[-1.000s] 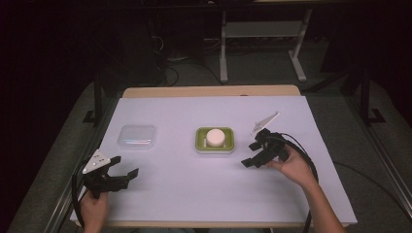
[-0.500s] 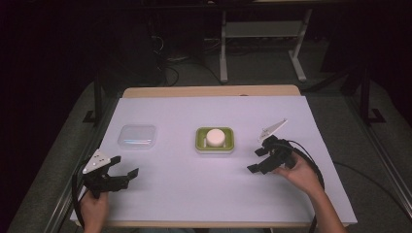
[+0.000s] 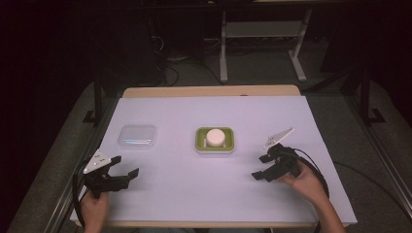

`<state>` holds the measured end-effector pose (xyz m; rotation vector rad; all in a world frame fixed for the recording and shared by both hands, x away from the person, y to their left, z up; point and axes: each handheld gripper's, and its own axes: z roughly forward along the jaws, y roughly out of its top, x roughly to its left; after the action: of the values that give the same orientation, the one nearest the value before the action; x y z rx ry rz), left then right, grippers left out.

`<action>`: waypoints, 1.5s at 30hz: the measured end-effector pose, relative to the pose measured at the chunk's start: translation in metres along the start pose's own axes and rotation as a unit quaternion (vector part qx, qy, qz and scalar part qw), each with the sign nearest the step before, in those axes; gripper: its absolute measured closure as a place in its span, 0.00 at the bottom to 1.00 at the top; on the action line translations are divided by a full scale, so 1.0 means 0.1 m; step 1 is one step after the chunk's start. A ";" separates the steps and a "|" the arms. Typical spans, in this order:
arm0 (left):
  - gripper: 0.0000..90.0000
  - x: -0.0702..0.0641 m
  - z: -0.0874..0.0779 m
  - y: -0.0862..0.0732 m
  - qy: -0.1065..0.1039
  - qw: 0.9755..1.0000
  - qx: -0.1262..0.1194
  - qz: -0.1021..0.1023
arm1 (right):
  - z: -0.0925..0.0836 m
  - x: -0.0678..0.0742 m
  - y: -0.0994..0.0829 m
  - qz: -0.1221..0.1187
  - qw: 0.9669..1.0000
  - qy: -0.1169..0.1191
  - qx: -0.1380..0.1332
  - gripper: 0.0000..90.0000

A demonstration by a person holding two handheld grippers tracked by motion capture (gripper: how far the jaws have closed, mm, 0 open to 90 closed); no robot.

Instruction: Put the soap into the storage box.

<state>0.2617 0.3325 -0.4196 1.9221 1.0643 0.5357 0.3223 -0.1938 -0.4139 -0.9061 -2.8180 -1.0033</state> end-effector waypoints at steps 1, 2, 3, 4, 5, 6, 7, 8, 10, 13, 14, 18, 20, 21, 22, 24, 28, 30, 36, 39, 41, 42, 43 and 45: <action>0.16 0.00 0.00 0.00 0.000 1.000 0.000 0.000 | 0.00 0.01 -0.01 0.001 1.000 0.000 0.000 0.26; 0.16 0.00 0.00 0.00 0.000 1.000 0.000 0.000 | -0.01 0.01 -0.02 -0.001 1.000 0.000 0.000 0.26; 0.16 0.00 0.00 0.00 0.000 1.000 0.000 0.000 | -0.01 0.02 -0.03 0.000 1.000 -0.001 0.000 0.26; 0.16 0.00 0.00 0.00 0.000 1.000 0.001 0.001 | -0.01 0.03 -0.05 -0.001 1.000 -0.001 0.000 0.26; 0.16 0.00 0.00 0.00 0.000 1.000 0.001 0.001 | -0.01 0.04 -0.06 0.002 1.000 -0.002 0.001 0.26; 0.16 0.00 0.00 0.00 0.000 1.000 0.001 0.001 | -0.01 0.04 -0.07 -0.001 1.000 -0.003 -0.001 0.26; 0.16 0.00 0.00 0.00 0.000 1.000 0.001 0.001 | -0.02 0.05 -0.08 0.002 1.000 -0.003 -0.001 0.26; 0.16 0.00 0.00 0.00 0.000 1.000 0.001 0.000 | -0.02 0.05 -0.08 0.002 1.000 -0.003 -0.001 0.26; 0.16 0.00 0.01 0.00 -0.001 1.000 0.001 0.001 | -0.02 0.07 -0.10 0.004 1.000 -0.002 -0.002 0.26; 0.16 0.00 0.00 0.00 0.000 1.000 0.001 0.001 | -0.03 0.09 -0.12 0.001 1.000 -0.001 -0.006 0.26; 0.16 0.00 0.00 0.00 0.000 1.000 0.002 0.003 | -0.03 0.09 -0.13 -0.002 1.000 -0.002 -0.008 0.26; 0.16 0.00 0.01 0.00 0.000 1.000 0.001 0.001 | -0.03 0.13 -0.18 -0.002 1.000 -0.001 -0.008 0.26; 0.16 0.00 0.01 0.00 0.000 1.000 0.000 0.001 | -0.05 0.15 -0.21 0.004 1.000 -0.001 -0.009 0.25; 0.16 0.00 0.01 0.00 0.000 1.000 0.001 0.001 | -0.05 0.16 -0.22 0.000 1.000 -0.002 -0.012 0.26; 0.16 0.00 0.01 0.00 0.000 1.000 0.000 0.001 | -0.06 0.17 -0.24 0.002 1.000 0.000 -0.012 0.25; 0.16 -0.01 0.01 0.00 0.000 1.000 0.002 0.001 | -0.06 0.18 -0.28 0.003 1.000 -0.001 -0.013 0.25; 0.16 -0.01 0.02 0.00 0.000 1.000 0.002 0.002 | -0.07 0.20 -0.33 0.007 1.000 0.000 -0.015 0.26; 0.16 -0.01 0.02 0.00 -0.001 1.000 0.002 0.001 | -0.08 0.23 -0.37 0.008 1.000 0.002 -0.015 0.26; 0.16 -0.01 0.03 0.00 -0.002 1.000 0.005 0.004 | -0.08 0.27 -0.44 0.005 1.000 0.000 -0.018 0.26; 0.16 -0.02 0.03 0.01 -0.002 1.000 0.004 0.003 | -0.11 0.30 -0.50 0.011 1.000 -0.003 -0.026 0.26; 0.16 -0.01 0.03 0.01 -0.002 1.000 0.002 0.003 | -0.13 0.31 -0.55 0.011 0.999 -0.002 -0.032 0.26; 0.16 -0.01 0.03 0.01 -0.002 1.000 0.002 0.003 | -0.14 0.32 -0.56 0.008 0.999 -0.004 -0.035 0.26; 0.16 -0.01 0.03 0.01 -0.002 1.000 0.002 0.002 | -0.15 0.33 -0.58 0.014 0.999 -0.004 -0.035 0.26; 0.16 -0.01 0.03 0.01 -0.002 1.000 0.001 0.002 | -0.16 0.33 -0.59 0.011 0.999 -0.004 -0.039 0.26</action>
<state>0.2632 0.3299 -0.4204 1.9278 1.0586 0.5324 0.2610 -0.2227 -0.4282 -0.9477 -2.7865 -1.1155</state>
